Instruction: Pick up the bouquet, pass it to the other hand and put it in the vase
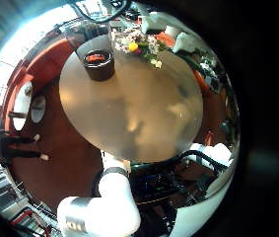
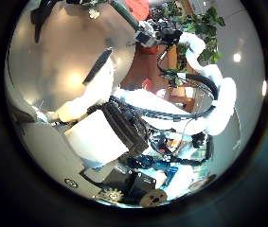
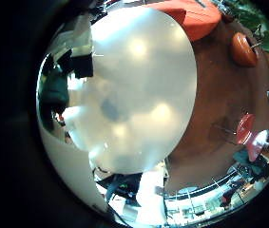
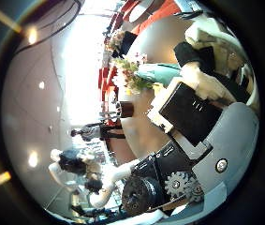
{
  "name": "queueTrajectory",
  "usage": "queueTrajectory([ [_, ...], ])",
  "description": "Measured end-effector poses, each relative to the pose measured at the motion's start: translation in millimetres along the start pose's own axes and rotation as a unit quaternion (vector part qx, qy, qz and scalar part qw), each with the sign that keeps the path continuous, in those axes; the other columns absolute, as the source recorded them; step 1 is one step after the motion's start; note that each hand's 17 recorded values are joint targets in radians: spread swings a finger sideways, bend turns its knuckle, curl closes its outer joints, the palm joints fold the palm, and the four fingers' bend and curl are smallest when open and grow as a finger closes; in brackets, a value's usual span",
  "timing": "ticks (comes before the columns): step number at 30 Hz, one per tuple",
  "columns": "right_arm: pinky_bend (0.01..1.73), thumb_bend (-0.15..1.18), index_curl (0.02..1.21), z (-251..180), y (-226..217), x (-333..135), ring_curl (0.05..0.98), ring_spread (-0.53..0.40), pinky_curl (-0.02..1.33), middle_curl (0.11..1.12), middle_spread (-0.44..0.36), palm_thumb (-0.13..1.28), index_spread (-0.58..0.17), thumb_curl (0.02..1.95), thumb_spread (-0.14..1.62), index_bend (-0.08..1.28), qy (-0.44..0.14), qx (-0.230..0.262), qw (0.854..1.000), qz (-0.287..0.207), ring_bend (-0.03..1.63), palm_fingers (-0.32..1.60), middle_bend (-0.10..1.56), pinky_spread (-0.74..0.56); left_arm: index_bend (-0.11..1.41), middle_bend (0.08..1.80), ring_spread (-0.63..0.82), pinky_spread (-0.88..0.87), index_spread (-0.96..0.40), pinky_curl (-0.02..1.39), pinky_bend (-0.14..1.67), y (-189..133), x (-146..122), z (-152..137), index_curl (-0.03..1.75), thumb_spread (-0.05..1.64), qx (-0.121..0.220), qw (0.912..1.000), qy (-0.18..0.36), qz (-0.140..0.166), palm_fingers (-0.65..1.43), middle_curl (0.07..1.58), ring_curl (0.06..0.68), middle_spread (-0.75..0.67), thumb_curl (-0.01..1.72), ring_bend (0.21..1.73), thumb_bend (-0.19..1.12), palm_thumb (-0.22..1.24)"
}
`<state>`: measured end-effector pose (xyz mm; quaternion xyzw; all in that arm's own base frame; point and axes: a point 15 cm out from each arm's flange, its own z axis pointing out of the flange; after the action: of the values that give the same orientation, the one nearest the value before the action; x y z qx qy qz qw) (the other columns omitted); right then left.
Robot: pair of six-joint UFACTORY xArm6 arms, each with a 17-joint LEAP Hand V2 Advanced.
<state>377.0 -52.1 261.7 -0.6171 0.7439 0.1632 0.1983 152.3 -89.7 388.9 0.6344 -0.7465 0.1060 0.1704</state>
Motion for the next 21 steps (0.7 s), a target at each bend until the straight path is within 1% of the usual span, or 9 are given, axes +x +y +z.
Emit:
queueTrajectory([
  [1, 1.35, -0.04, 0.94, 7.8, -1.2, 2.7, 0.681, -0.194, 0.68, 0.78, -0.125, 0.95, -0.251, 1.02, 0.91, 1.09, 0.0, -0.004, 1.0, 0.004, 1.43, 1.06, 1.34, -0.21, 0.24, 0.37, 0.04, 0.13, -0.19, 0.28, 0.21, 0.8, -0.2, 0.2, 0.57, 1.15, -0.002, 1.0, 0.0, 0.0, 0.59, 0.5, 0.102, -0.07, 0.35, 0.68, -0.02, 0.44],
  [4, 1.26, -0.05, 0.89, 26.4, 0.0, 17.1, 0.645, -0.207, 0.65, 0.73, -0.146, 0.84, -0.291, 0.91, 0.95, 0.89, 0.015, -0.036, 0.999, 0.005, 1.35, 0.78, 1.2, -0.33, 0.24, 0.37, 0.04, 0.13, -0.19, 0.28, 0.21, 3.3, 0.9, -0.7, 0.58, 1.15, -0.004, 1.0, 0.0, 0.001, 0.59, 0.5, 0.101, -0.07, 0.35, 0.68, -0.02, 0.44],
  [6, 1.25, -0.04, 0.87, 26.7, -2.9, 28.1, 0.625, -0.214, 0.63, 0.71, -0.151, 0.83, -0.31, 0.87, 0.96, 0.85, 0.036, -0.047, 0.998, -0.001, 1.34, 0.78, 1.17, -0.36, 0.23, 0.37, 0.05, 0.13, -0.19, 0.29, 0.21, 4.1, 2.1, -0.9, 0.58, 1.15, -0.005, 1.0, 0.001, 0.001, 0.59, 0.5, 0.099, -0.07, 0.35, 0.68, -0.02, 0.44],
  [7, 1.22, -0.05, 0.85, 25.3, -5.4, 31.6, 0.622, -0.216, 0.62, 0.71, -0.154, 0.8, -0.318, 0.83, 0.96, 0.71, 0.045, -0.05, 0.998, -0.004, 1.31, 0.54, 1.13, -0.37, 0.23, 0.37, 0.05, 0.13, -0.19, 0.29, 0.21, 4.1, 2.1, -0.8, 0.58, 1.15, -0.005, 1.0, 0.001, 0.001, 0.59, 0.51, 0.098, -0.07, 0.35, 0.69, -0.02, 0.44],
  [8, 1.21, -0.05, 0.84, 24.7, -5.3, 34.7, 0.617, -0.213, 0.62, 0.7, -0.155, 0.79, -0.321, 0.82, 0.97, 0.68, 0.052, -0.053, 0.997, -0.004, 1.3, 0.48, 1.11, -0.37, 0.23, 0.37, 0.05, 0.13, -0.19, 0.29, 0.21, 4.7, 1.7, -0.9, 0.58, 1.15, -0.005, 1.0, 0.0, 0.001, 0.59, 0.51, 0.097, -0.07, 0.35, 0.69, -0.02, 0.44],
  [9, 1.14, -0.04, 0.81, 24.0, -4.3, 38.1, 0.598, -0.201, 0.61, 0.68, -0.156, 0.78, -0.334, 0.79, 0.97, 0.65, 0.061, -0.056, 0.997, -0.004, 1.24, 0.3, 1.05, -0.33, 0.23, 0.37, 0.05, 0.13, -0.19, 0.29, 0.21, 5.7, 1.9, -0.4, 0.58, 1.15, -0.007, 1.0, 0.0, 0.002, 0.59, 0.51, 0.097, -0.06, 0.35, 0.69, -0.02, 0.44],
  [13, 0.98, -0.04, 0.74, 23.8, -0.9, 45.1, 0.543, -0.166, 0.54, 0.63, -0.144, 0.74, -0.338, 0.72, 0.97, 0.59, 0.093, -0.07, 0.993, -0.002, 1.15, 0.11, 0.97, -0.16, 0.23, 0.36, 0.05, 0.14, -0.19, 0.29, 0.22, 7.8, 1.6, 1.6, 0.59, 1.15, -0.013, 0.9999, 0.001, 0.002, 0.58, 0.51, 0.094, -0.06, 0.35, 0.69, -0.02, 0.43],
  [16, 0.91, -0.05, 0.67, 23.1, -1.3, 44.8, 0.495, -0.12, 0.48, 0.59, -0.11, 0.69, -0.315, 0.65, 0.98, 0.52, 0.124, -0.078, 0.989, 0.0, 1.09, 0.08, 0.87, -0.03, 0.23, 0.36, 0.06, 0.14, -0.19, 0.29, 0.22, 6.1, 2.1, 1.5, 0.6, 1.15, -0.01, 0.9999, 0.003, 0.001, 0.58, 0.51, 0.091, -0.06, 0.35, 0.69, -0.02, 0.43],
  [21, 0.86, -0.04, 0.61, 31.0, 1.6, 39.4, 0.465, -0.082, 0.44, 0.55, -0.073, 0.63, -0.276, 0.58, 0.98, 0.46, 0.176, -0.096, 0.98, 0.012, 1.06, 0.12, 0.8, 0.06, 0.23, 0.35, 0.06, 0.15, -0.19, 0.29, 0.22, 6.2, 3.3, 0.1, 0.6, 1.15, -0.009, 0.9999, 0.004, 0.003, 0.57, 0.51, 0.087, -0.06, 0.35, 0.69, -0.02, 0.43],
])
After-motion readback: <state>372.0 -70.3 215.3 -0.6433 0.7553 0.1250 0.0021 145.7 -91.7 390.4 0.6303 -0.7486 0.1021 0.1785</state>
